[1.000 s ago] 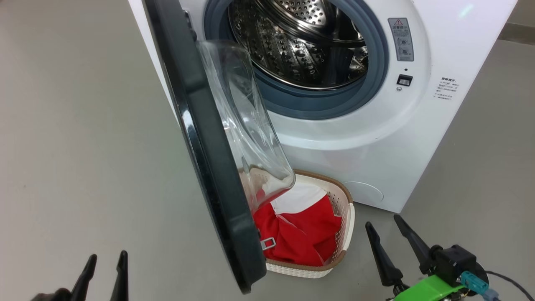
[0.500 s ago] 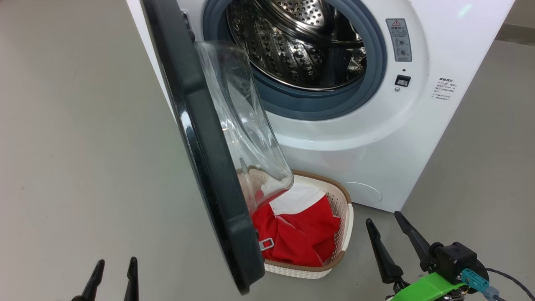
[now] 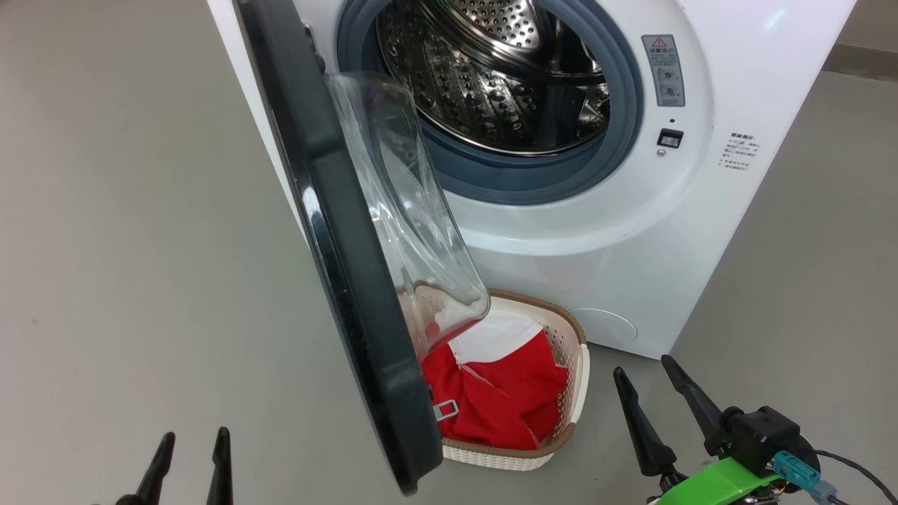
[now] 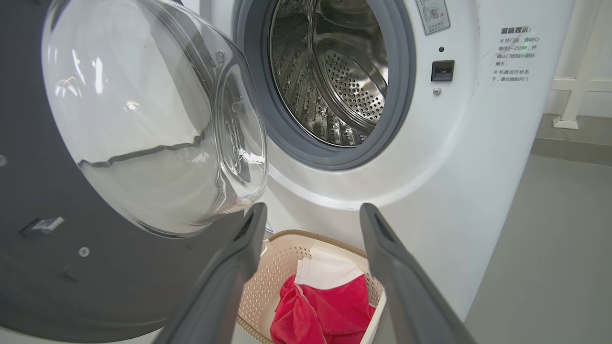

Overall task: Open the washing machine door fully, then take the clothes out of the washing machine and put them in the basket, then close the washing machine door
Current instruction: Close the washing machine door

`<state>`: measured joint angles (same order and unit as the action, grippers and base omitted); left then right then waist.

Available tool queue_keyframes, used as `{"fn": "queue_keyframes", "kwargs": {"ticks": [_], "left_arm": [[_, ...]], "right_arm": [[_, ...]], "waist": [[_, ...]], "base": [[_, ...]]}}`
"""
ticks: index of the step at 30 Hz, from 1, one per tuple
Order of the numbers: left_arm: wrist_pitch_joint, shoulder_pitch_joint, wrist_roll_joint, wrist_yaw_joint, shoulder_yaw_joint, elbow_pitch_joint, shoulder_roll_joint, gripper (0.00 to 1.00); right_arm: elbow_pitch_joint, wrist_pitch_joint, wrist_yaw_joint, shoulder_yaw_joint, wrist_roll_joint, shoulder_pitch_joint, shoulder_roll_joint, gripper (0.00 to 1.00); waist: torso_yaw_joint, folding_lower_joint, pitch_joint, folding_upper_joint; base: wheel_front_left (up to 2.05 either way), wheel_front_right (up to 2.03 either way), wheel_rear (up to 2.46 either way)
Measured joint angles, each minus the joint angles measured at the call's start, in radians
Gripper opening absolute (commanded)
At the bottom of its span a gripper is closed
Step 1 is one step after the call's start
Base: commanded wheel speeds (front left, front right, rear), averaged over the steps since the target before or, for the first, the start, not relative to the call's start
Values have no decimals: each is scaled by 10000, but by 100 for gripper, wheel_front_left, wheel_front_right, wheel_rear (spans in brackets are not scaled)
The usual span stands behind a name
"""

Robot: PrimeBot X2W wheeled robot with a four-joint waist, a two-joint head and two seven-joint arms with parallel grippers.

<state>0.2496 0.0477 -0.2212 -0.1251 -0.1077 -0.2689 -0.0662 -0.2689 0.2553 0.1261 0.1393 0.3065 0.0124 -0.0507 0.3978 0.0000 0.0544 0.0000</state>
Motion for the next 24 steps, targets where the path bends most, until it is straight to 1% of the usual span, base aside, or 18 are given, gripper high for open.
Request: {"fn": "queue_keyframes", "kwargs": {"ticks": [2, 3, 4, 5, 6, 7, 10, 11, 12, 14, 17, 19, 21, 23, 24], "left_arm": [[0, 0, -359, 0, -10, 42, 33, 100], [0, 0, -566, 0, 8, 61, 35, 79], [0, 0, -775, 0, 71, 115, 33, 49], [0, -1, -1151, 0, 209, 199, 33, 33], [0, -1, -1486, 0, 366, 316, 27, 4], [0, -4, -1799, 0, 504, 479, 2, 0], [2, -41, -3127, 0, 779, 1009, -209, 0], [2, -41, -3127, 0, 779, 1009, -209, 0], [0, -102, -4351, 0, 888, 1317, -453, 0], [2, -152, -5662, 0, 972, 1609, -765, 0], [31, -309, -8220, 0, 1346, 1906, -1367, 0], [-56, -373, -10044, 0, 1655, 2178, -1891, 0], [-525, -384, -11511, 2, 1891, 2477, -2449, 0], [-1411, -417, -13054, 2, 1946, 2961, -2786, 0], [-1781, -433, -13509, 2, 1927, 3200, -2928, 0]], "right_arm": [[0, 0, 0, 2, 0, -1, 0, 100], [0, 0, 0, 2, 0, -1, 0, 100], [0, 0, 0, 2, 0, -1, 0, 100], [0, 0, 0, 4, 2, -4, 0, 100], [2, 0, 0, 6, 2, -5, 0, 100], [2, 0, 0, 6, 2, -6, 0, 100], [6, 0, 0, 8, 2, -9, 0, 100], [6, 0, 0, 8, 2, -9, 0, 100], [6, -2, 0, 8, 2, -10, 0, 100], [8, 0, 0, 8, 4, -10, 0, 100], [10, -2, 0, 10, 8, -10, -2, 100], [13, 0, 0, 13, 10, -10, 0, 100], [13, -2, 0, 12, 12, -10, -2, 100], [19, -2, 0, 13, 13, -9, 0, 100], [21, 0, 0, 8, 13, -9, 0, 100]], "waist": [[-6, 0, -24, 0], [-10, 0, -38, 0], [-13, 0, -50, 0], [-12, 0, -62, 0], [-10, 0, -68, 0], [-7, 0, -69, 0], [-3, 0, -54, 0], [-3, 0, -54, 0], [-9, 0, -31, 0], [-26, 0, -10, 0], [-72, 0, 26, 0], [-111, 0, 55, 0], [-158, 0, 87, 0], [-218, 0, 114, 0], [-249, 0, 136, 0]], "base": [[0, 0, 0], [0, 0, 0], [0, 0, 0], [0, 0, 0], [0, 0, 0], [0, 0, 0], [0, 0, 0], [0, 0, 0], [0, 0, 0], [0, 0, 0], [0, 0, 0], [0, 0, 0], [0, 0, 0], [0, 0, 0], [0, 0, 0]]}}
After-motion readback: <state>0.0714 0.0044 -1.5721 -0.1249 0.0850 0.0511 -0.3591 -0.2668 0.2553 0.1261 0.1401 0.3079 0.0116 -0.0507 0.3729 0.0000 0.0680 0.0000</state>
